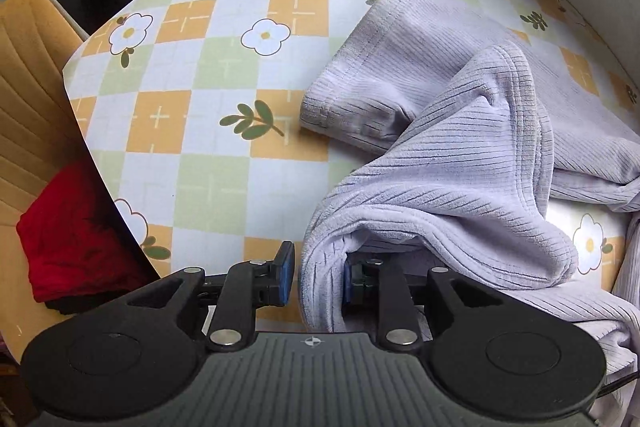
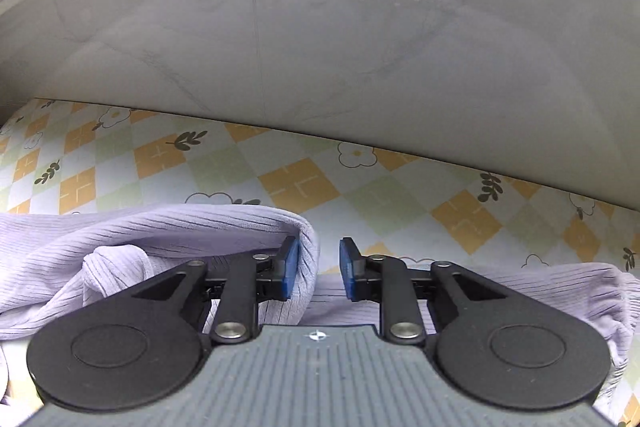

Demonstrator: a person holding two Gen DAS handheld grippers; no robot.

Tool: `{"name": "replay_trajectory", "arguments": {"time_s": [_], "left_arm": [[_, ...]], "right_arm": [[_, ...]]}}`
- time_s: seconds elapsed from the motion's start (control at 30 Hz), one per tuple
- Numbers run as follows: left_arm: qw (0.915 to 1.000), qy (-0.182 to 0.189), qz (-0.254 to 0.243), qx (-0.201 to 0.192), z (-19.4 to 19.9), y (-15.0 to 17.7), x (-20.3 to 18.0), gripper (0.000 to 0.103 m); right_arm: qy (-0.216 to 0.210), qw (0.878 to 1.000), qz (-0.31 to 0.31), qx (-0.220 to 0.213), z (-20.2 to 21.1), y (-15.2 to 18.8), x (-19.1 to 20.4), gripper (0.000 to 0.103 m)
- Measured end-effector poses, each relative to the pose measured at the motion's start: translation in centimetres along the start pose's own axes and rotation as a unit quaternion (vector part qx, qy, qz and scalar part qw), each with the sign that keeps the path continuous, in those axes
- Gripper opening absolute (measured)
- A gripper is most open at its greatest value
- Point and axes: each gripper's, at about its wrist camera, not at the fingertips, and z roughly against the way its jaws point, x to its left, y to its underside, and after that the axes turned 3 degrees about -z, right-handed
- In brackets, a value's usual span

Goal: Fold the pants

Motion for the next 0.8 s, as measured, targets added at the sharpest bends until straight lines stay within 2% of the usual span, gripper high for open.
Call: {"name": "replay_trajectory", "arguments": {"time_s": [0.13, 0.27, 0.33, 0.43, 0.53, 0.6, 0.67, 0.73, 0.8], "left_arm": [[0.9999, 0.001, -0.006, -0.016, 1.6, -0.8, 0.0, 0.041], [0.9979, 0.036, -0.004, -0.054, 5.7, -1.8, -0.3, 0.043], [0.9945, 0.051, -0.01, -0.091, 8.0, -2.6, -0.8, 0.05], [0.987, 0.073, -0.029, -0.14, 10.5, -5.0, -2.8, 0.053], [0.982, 0.096, -0.041, -0.157, 11.2, -8.3, -4.8, 0.053], [0.9794, 0.117, -0.038, -0.16, 11.3, -10.6, -6.1, 0.053], [0.9793, 0.135, -0.032, -0.147, 10.6, -12.7, -7.2, 0.056], [0.9812, 0.156, -0.01, -0.113, 9.2, -14.7, -7.5, 0.057], [0.9819, 0.177, 0.026, -0.063, 6.3, -16.8, -7.3, 0.057]], "right_arm": [[-0.033, 0.999, -0.028, -0.01, 2.7, 1.2, -1.7, 0.03], [-0.046, 0.996, -0.076, -0.017, 5.4, 2.0, -4.3, 0.03], [-0.046, 0.993, -0.108, -0.029, 7.0, 2.0, -6.1, 0.03], [-0.036, 0.988, -0.145, -0.05, 9.1, 1.5, -8.5, 0.03], [-0.018, 0.982, -0.172, -0.072, 11.1, 0.7, -10.6, 0.03], [0.0, 0.977, -0.198, -0.085, 12.4, 0.4, -12.0, 0.031], [0.015, 0.968, -0.236, -0.084, 12.8, 0.4, -13.0, 0.036], [0.024, 0.96, -0.267, -0.077, 12.6, 0.7, -12.8, 0.037], [0.023, 0.955, -0.286, -0.078, 12.2, 0.9, -12.1, 0.038]]}}
